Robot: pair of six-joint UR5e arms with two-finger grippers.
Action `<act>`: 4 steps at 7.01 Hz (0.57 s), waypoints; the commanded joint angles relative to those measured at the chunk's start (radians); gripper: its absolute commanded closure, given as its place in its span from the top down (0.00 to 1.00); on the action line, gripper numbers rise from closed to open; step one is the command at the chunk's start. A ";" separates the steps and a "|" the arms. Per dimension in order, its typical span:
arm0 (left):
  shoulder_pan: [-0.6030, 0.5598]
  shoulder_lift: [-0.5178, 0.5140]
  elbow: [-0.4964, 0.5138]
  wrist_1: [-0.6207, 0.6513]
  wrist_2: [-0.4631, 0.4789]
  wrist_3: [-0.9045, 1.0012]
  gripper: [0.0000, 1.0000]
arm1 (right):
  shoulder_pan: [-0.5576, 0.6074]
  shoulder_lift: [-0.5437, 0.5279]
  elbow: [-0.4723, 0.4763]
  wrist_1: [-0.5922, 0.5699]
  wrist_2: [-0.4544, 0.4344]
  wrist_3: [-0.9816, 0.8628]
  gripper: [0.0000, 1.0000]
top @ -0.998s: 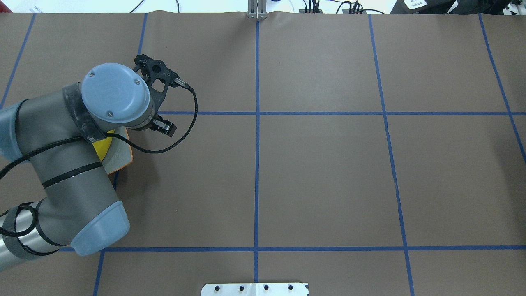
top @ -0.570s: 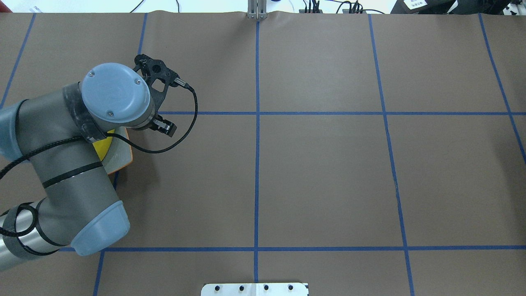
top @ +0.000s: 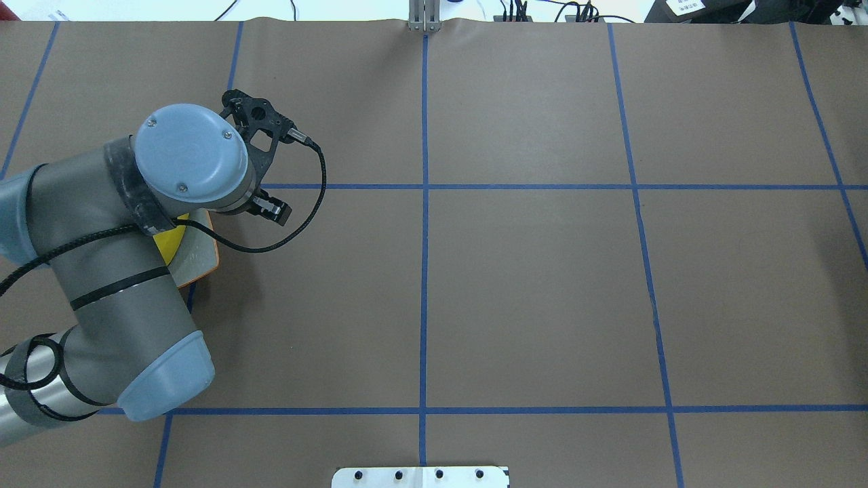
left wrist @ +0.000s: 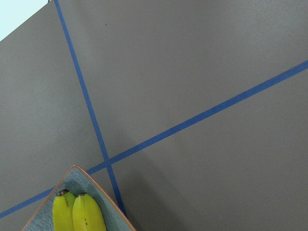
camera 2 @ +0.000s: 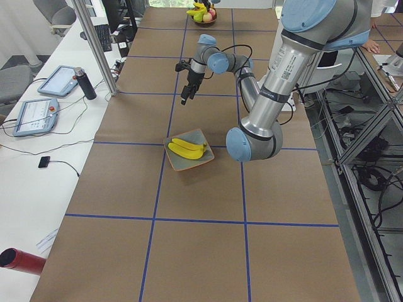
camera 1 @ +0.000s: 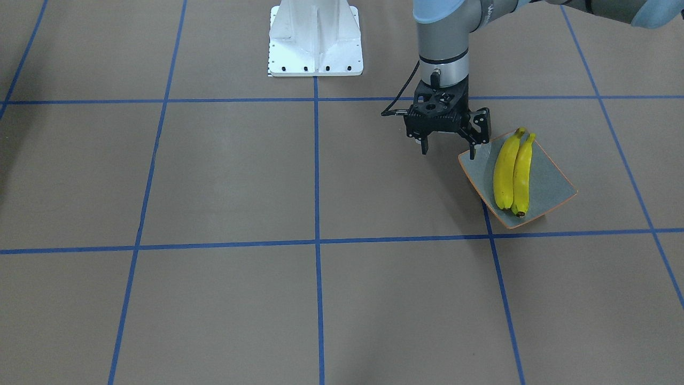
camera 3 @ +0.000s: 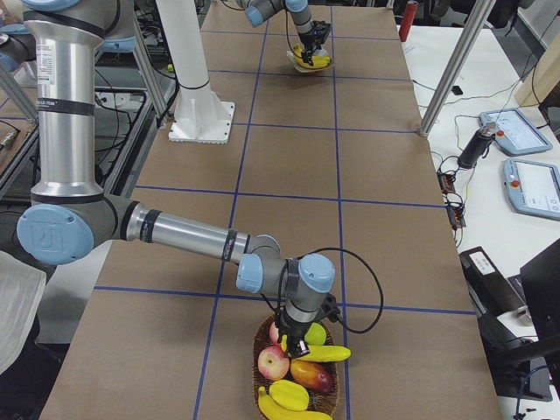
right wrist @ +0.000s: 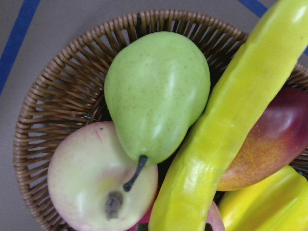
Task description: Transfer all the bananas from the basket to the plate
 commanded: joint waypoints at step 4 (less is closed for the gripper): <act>0.002 -0.002 0.012 -0.005 0.000 -0.002 1.00 | 0.055 0.006 0.008 0.001 -0.069 0.017 0.00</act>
